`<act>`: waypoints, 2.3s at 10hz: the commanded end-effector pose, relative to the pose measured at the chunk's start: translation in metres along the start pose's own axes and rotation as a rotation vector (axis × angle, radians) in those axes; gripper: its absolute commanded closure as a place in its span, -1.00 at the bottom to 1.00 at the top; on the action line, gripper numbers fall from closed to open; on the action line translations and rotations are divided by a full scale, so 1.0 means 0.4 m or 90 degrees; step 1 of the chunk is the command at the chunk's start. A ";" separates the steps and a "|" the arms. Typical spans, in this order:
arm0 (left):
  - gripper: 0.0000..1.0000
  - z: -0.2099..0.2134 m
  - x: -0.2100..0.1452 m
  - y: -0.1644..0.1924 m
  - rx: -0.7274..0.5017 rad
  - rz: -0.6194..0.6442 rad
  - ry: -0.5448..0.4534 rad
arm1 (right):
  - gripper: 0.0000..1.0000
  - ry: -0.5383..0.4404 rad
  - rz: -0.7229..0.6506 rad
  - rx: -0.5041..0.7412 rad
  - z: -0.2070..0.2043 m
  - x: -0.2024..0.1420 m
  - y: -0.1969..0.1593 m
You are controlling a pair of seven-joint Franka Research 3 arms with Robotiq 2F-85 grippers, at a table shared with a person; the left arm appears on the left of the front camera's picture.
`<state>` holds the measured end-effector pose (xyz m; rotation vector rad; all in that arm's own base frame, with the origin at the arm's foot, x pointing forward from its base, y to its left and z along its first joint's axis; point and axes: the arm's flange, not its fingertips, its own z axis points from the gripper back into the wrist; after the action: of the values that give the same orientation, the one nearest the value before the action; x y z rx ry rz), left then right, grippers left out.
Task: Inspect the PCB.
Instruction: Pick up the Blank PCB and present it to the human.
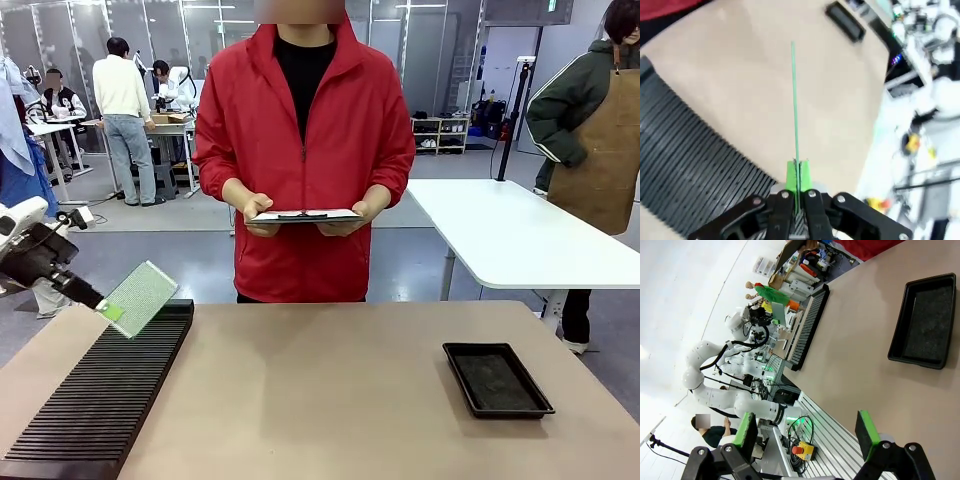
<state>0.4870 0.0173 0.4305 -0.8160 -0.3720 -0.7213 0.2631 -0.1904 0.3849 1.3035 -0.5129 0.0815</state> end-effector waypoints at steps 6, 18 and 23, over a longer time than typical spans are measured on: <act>1.00 0.000 0.000 0.000 0.000 0.000 0.000 | -1.00 -0.006 0.005 0.006 0.003 0.001 0.001; 0.95 -0.150 0.220 0.199 -0.406 0.533 -0.153 | -1.00 -0.006 0.005 0.006 0.003 0.001 0.001; 0.95 -0.155 0.222 0.195 -0.387 0.517 -0.166 | -1.00 -0.006 0.005 0.006 0.003 0.001 0.001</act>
<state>0.6082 -0.0309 0.4005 -1.5279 -0.0299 0.0681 0.2633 -0.1905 0.3844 1.3040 -0.5114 0.0800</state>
